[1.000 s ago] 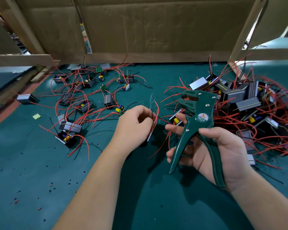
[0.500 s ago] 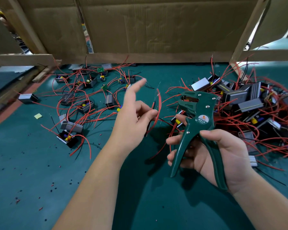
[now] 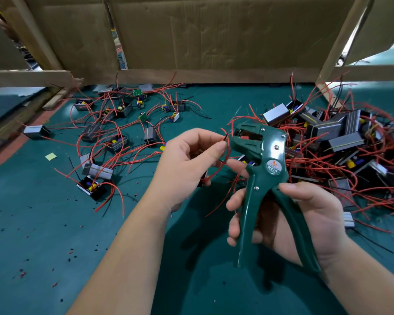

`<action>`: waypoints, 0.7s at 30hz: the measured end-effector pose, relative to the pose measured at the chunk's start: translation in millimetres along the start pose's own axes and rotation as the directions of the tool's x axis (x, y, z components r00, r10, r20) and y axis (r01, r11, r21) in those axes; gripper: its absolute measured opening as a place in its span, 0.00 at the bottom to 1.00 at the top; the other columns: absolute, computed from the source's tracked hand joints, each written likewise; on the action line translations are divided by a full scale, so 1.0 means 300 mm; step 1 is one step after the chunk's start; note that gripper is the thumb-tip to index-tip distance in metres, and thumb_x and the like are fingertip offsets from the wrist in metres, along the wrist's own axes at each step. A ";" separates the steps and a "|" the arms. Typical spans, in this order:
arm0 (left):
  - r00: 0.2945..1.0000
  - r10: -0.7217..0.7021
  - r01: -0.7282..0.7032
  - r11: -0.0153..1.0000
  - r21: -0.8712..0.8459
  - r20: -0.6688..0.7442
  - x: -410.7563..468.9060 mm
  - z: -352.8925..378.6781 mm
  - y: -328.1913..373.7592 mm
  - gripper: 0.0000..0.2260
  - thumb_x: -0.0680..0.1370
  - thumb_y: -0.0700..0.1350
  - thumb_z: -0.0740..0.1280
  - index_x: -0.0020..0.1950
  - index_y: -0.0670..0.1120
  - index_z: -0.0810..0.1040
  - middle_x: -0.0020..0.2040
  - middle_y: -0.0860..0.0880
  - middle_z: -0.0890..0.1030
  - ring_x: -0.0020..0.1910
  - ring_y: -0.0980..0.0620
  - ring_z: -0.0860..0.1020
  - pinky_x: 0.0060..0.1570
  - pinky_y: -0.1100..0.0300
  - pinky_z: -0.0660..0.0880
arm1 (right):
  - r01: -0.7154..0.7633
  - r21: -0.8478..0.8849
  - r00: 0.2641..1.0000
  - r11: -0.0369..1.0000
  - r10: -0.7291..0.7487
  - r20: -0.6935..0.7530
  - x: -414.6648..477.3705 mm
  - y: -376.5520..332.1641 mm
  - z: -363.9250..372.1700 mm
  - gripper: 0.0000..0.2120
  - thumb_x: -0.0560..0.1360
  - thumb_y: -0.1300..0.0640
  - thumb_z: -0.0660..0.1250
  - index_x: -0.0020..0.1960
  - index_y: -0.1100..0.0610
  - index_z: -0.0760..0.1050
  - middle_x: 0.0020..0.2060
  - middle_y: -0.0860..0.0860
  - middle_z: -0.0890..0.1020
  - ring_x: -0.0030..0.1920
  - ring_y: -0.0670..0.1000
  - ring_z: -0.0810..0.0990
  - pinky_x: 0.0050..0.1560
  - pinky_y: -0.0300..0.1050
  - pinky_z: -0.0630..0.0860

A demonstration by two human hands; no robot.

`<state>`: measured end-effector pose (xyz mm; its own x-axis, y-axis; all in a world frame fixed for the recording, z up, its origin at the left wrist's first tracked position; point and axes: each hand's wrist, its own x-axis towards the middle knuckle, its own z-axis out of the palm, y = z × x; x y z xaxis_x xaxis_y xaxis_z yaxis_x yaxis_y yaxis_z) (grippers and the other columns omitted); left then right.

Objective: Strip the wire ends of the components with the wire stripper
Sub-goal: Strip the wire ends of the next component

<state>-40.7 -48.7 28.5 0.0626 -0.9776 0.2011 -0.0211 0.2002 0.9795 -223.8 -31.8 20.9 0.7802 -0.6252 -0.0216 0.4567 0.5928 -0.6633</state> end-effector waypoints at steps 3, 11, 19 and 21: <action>0.999 -0.008 0.011 0.997 -0.072 0.047 -0.004 0.007 0.006 0.05 0.73 0.43 0.71 0.37 0.52 0.81 0.31 0.49 0.76 0.28 0.55 0.70 0.26 0.65 0.69 | 0.015 0.082 1.000 0.997 -0.017 0.024 0.000 -0.007 -0.005 0.35 0.66 0.54 0.73 0.71 0.60 0.68 0.47 0.64 0.81 0.42 0.65 0.81 0.48 0.61 0.78; 0.980 -0.025 0.065 0.978 -0.200 0.198 -0.021 0.024 0.020 0.04 0.74 0.43 0.66 0.40 0.49 0.78 0.42 0.32 0.80 0.36 0.47 0.65 0.35 0.61 0.66 | -0.014 0.156 0.997 0.988 0.002 0.079 0.007 -0.001 -0.006 0.24 0.72 0.56 0.68 0.65 0.65 0.73 0.50 0.66 0.79 0.45 0.67 0.80 0.50 0.62 0.77; 0.976 -0.026 0.053 0.991 -0.120 0.216 -0.027 0.021 0.025 0.06 0.73 0.45 0.67 0.39 0.54 0.80 0.36 0.50 0.76 0.34 0.53 0.69 0.31 0.62 0.66 | 0.027 0.212 0.994 0.977 -0.049 0.101 0.001 -0.008 -0.020 0.27 0.72 0.57 0.68 0.69 0.61 0.68 0.49 0.67 0.78 0.45 0.67 0.79 0.51 0.64 0.76; 0.975 -0.009 0.033 0.994 -0.105 0.220 -0.031 0.024 0.028 0.07 0.74 0.45 0.66 0.39 0.55 0.79 0.37 0.53 0.80 0.33 0.55 0.70 0.31 0.63 0.67 | 0.002 0.237 0.992 0.971 -0.033 0.124 0.000 -0.013 -0.019 0.27 0.73 0.57 0.67 0.70 0.65 0.67 0.50 0.68 0.78 0.46 0.68 0.79 0.53 0.65 0.75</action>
<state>-48.7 -38.4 34.7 -0.1582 -0.9698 0.1856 0.0854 0.1738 0.9811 -228.1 -37.0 19.3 0.8119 -0.5763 0.0933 0.5469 0.6949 -0.4670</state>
